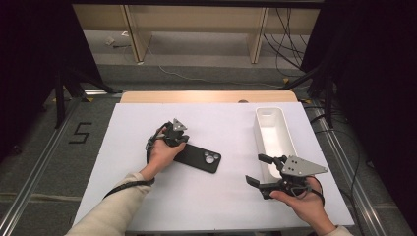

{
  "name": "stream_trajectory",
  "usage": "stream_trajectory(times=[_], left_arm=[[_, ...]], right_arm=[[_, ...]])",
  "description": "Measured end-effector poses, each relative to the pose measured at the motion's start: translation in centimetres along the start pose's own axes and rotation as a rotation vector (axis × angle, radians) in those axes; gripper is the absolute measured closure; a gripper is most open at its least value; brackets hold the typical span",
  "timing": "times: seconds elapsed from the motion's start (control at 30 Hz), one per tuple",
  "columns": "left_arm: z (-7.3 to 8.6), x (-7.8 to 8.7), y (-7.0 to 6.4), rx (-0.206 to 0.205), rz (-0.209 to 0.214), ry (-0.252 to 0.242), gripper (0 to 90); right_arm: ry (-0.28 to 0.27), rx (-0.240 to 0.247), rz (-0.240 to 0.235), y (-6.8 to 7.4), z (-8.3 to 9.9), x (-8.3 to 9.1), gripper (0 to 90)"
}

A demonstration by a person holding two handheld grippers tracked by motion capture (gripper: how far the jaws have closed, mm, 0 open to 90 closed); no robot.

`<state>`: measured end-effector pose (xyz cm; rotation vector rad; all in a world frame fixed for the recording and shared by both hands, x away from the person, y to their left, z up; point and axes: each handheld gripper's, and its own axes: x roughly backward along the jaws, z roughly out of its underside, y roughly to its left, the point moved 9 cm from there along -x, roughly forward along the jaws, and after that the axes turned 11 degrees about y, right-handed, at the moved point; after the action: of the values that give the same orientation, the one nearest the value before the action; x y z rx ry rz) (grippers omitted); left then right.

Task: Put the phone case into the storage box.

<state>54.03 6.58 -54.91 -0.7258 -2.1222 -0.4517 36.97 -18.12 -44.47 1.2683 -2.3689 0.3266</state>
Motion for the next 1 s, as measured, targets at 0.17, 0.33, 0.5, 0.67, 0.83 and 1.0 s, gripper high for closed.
stream_trajectory(times=[0.17,0.33,0.5,0.67,0.83,1.0], left_arm=[[0.07,-0.39,-0.02,-0.031,0.006,0.016,89.7],[-0.01,-0.65,-0.01,-0.047,-0.001,0.031,89.7],[0.00,-0.60,-0.11,-0.053,-0.010,0.047,89.7],[0.20,-0.36,-0.25,-0.056,-0.009,0.090,89.7],[0.37,-0.16,-0.39,-0.061,-0.014,0.118,89.8],[0.77,0.21,-0.61,-0.064,-0.006,0.148,89.8]], right_arm=[[0.002,-0.002,0.000,0.01,0.05,0.00,19.9],[0.003,0.000,-0.001,0.02,0.07,-0.02,19.9],[0.007,-0.003,-0.002,0.00,0.14,-0.03,19.9],[0.009,-0.001,-0.003,0.04,0.15,-0.03,20.0],[0.009,-0.002,-0.005,0.05,0.17,-0.07,20.0],[0.007,-0.003,-0.007,0.03,0.16,-0.10,20.0]])
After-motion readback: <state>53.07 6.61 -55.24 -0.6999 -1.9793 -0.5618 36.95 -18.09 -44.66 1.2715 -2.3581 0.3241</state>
